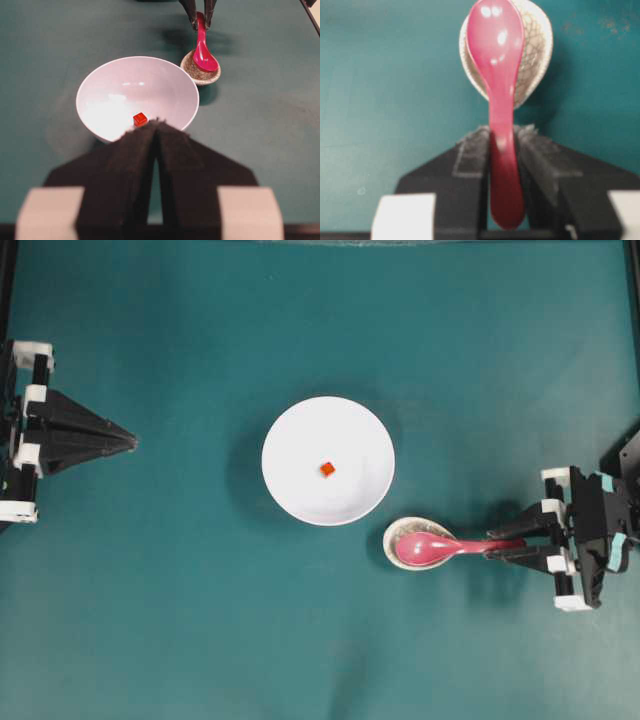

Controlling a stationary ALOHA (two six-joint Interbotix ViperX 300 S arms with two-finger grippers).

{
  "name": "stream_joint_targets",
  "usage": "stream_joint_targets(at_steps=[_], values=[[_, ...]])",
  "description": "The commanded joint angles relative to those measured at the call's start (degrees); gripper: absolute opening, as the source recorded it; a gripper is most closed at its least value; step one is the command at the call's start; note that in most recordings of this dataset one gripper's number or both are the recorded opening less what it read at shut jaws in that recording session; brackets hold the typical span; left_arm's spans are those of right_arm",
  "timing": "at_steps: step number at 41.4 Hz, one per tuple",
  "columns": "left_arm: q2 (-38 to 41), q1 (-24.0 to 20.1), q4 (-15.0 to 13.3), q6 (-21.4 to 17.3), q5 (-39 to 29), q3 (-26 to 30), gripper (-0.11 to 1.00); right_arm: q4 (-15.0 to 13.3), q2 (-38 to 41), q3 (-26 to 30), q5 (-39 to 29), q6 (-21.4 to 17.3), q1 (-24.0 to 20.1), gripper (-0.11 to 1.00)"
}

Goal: Grip the spoon and scoop the red block from the bowl with right arm.

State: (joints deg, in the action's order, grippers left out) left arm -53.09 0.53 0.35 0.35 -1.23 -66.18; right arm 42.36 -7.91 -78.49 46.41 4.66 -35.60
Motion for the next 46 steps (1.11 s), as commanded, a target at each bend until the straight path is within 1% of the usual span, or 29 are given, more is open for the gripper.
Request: stream_joint_targets(at_steps=[1, 4, 5, 10, 13, 15, 20, 26, 32, 37, 46], values=[[0.4, 0.1, 0.2, 0.0, 0.3, 1.0, 0.00, 0.1, -0.6, 0.9, 0.2, 0.2, 0.1, 0.23], [0.4, 0.1, 0.2, 0.0, 0.3, 1.0, 0.00, 0.1, -0.6, 1.0, 0.2, 0.2, 0.1, 0.25], [0.4, 0.0, 0.2, 0.0, 0.3, 1.0, 0.00, 0.1, -0.6, 1.0, 0.2, 0.2, 0.1, 0.27], [0.4, 0.0, 0.2, 0.0, 0.3, 1.0, 0.00, 0.0, -0.6, 1.0, 0.4, 0.3, 0.1, 0.46], [0.4, 0.1, 0.1, 0.0, 0.3, 0.9, 0.00, -0.1, -0.4, 0.8, 1.0, 0.4, 0.1, 0.53], [0.4, 0.0, 0.2, 0.0, 0.3, 1.0, 0.00, -0.1, -0.6, 0.6, 1.3, 0.5, 0.1, 0.55], [0.4, 0.1, 0.2, 0.0, 0.1, 0.9, 0.00, -0.1, -0.4, 0.2, 2.5, 1.5, 0.0, 0.54], [0.4, 0.1, 0.2, 0.2, -0.9, 0.9, 0.00, 0.1, 0.8, -0.6, 4.1, 1.5, -0.4, 0.54], [0.4, 0.1, 0.2, 0.4, -1.7, 0.9, 0.00, 0.1, 3.3, -0.5, 4.8, 1.2, -0.9, 0.54], [0.4, 0.1, 0.2, 0.4, -1.7, 1.0, 0.00, 0.3, 5.5, -0.4, 6.7, 0.8, -1.1, 0.54], [0.4, 0.1, 0.2, 0.4, -1.8, 0.9, 0.00, 1.6, 7.3, -0.8, 8.8, 0.3, -1.7, 0.53]])
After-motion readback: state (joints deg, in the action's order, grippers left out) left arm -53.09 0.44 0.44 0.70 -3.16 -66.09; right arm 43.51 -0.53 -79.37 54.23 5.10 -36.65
